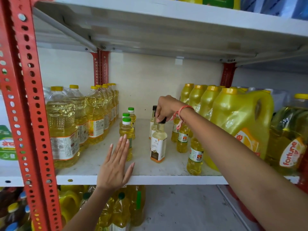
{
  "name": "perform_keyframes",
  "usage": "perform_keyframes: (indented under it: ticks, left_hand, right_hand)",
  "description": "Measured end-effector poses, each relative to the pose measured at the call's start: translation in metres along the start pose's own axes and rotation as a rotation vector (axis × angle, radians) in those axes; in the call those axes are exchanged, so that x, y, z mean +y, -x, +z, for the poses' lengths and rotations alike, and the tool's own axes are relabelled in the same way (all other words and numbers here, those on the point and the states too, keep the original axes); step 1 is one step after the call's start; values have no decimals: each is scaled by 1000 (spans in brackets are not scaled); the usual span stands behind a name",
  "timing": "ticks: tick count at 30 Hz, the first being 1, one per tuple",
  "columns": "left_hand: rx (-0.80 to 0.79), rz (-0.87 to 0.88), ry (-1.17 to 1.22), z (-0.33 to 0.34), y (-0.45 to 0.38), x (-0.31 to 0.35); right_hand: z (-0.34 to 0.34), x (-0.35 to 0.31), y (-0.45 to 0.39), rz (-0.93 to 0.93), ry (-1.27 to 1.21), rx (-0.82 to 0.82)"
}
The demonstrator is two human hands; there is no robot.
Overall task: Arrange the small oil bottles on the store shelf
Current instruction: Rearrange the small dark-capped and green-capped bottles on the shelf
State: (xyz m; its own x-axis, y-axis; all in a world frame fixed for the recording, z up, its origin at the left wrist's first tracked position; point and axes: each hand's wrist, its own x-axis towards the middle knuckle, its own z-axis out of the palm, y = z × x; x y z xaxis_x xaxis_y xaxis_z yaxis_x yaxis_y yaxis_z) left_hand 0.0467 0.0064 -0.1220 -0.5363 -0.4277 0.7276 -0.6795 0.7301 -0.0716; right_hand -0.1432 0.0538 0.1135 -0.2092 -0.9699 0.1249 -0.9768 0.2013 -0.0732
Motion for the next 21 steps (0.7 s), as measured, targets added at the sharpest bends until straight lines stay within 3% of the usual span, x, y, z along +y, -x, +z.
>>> perform_keyframes:
  ticks: [11, 21]
  left_hand:
    - [-15, 0, -3, 1, 1, -1]
    - [-17, -2, -6, 3, 1, -2]
  right_hand:
    - [-5, 8, 0, -17, -89, -77]
    - [-7, 4, 12, -86, -18, -73]
